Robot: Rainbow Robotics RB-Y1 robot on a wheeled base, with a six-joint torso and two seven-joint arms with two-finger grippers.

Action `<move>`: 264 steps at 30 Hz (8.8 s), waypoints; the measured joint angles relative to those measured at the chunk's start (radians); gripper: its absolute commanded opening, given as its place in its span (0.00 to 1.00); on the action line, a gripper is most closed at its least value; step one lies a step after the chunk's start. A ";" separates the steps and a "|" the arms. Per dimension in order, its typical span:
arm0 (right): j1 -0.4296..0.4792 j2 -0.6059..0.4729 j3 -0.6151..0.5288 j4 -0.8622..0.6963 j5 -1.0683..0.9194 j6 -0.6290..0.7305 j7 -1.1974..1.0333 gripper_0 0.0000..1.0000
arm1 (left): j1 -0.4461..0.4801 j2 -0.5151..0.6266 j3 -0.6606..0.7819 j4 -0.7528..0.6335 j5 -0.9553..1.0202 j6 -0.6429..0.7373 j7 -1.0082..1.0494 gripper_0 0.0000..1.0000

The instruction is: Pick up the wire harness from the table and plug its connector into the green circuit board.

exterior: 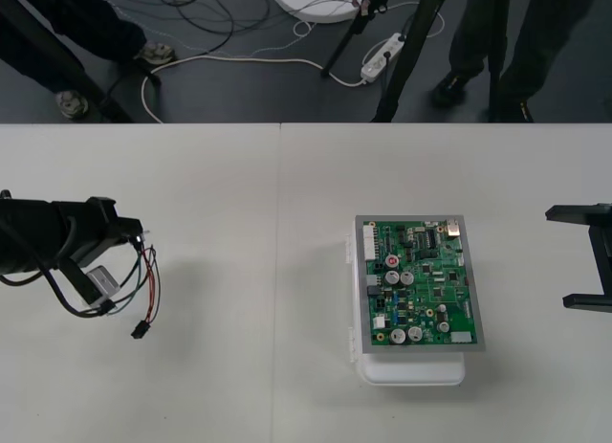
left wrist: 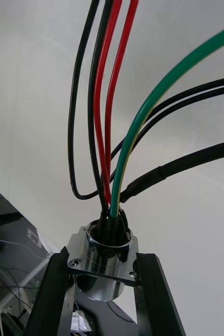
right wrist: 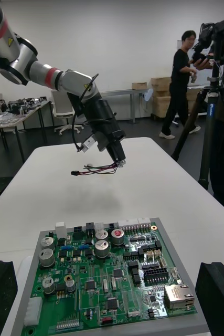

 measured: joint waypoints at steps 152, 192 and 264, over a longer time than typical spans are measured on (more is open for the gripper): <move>0.283 0.022 -0.283 -0.585 -0.075 0.593 -0.444 1.00 | -0.107 -0.979 0.188 -0.102 -0.726 0.076 1.543 0.00; 0.260 0.069 -0.137 -1.085 -0.067 1.535 -0.552 1.00 | -0.107 -0.978 0.171 -0.103 -0.707 0.118 1.543 0.00; -0.185 0.220 0.253 -0.970 -0.036 1.821 -0.399 1.00 | -0.107 -0.978 0.143 -0.103 -0.715 0.167 1.543 0.00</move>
